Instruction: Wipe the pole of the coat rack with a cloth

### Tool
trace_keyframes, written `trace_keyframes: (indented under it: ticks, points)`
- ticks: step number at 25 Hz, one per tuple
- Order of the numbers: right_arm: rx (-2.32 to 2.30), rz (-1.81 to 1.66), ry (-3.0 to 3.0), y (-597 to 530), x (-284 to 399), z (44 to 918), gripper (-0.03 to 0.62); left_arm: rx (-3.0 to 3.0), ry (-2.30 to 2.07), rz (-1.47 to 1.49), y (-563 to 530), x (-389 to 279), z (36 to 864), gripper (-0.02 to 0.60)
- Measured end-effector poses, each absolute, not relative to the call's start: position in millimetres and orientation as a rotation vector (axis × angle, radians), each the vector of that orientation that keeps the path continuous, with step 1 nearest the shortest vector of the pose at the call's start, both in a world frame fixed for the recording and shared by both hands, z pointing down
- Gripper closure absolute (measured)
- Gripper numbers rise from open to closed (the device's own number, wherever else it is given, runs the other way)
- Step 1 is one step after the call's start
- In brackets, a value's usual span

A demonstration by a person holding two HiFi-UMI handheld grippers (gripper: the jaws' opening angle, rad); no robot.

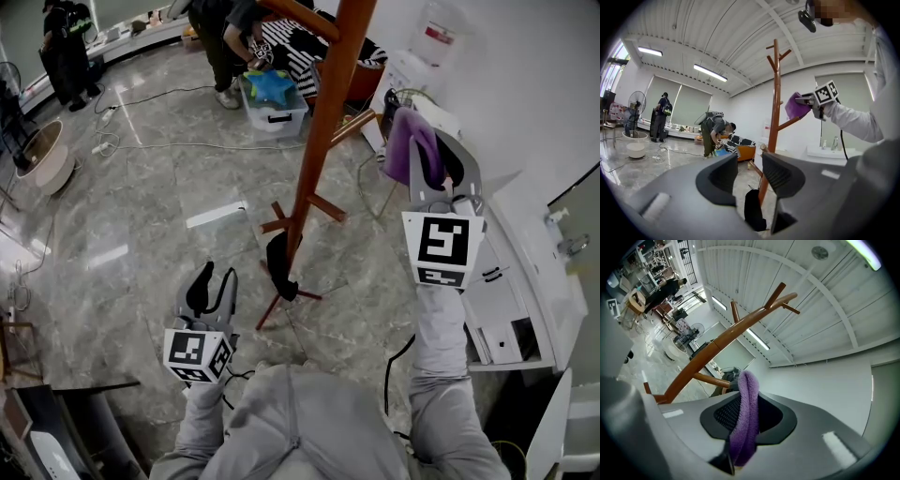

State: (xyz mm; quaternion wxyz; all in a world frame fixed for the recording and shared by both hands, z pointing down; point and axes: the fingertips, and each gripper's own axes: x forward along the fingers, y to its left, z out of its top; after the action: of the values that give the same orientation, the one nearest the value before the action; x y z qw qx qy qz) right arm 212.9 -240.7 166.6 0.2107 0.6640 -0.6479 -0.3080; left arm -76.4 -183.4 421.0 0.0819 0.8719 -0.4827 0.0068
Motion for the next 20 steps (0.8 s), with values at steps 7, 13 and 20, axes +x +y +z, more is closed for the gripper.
trace_keyframes:
  ticks: [7, 13, 20]
  points:
    - [1.675, -0.774, -1.902, -226, 199, 203, 0.526, 2.622, -1.414, 0.019, -179, -67, 420, 0.411]
    - [1.314, -0.76, -2.023, -226, 153, 231, 0.526, 2.61, -1.421, 0.021, -175, -69, 421, 0.411]
    - [0.82, -0.739, -2.017, -227, 97, 266, 0.525, 2.584, -1.452, 0.011, -170, -76, 425, 0.411]
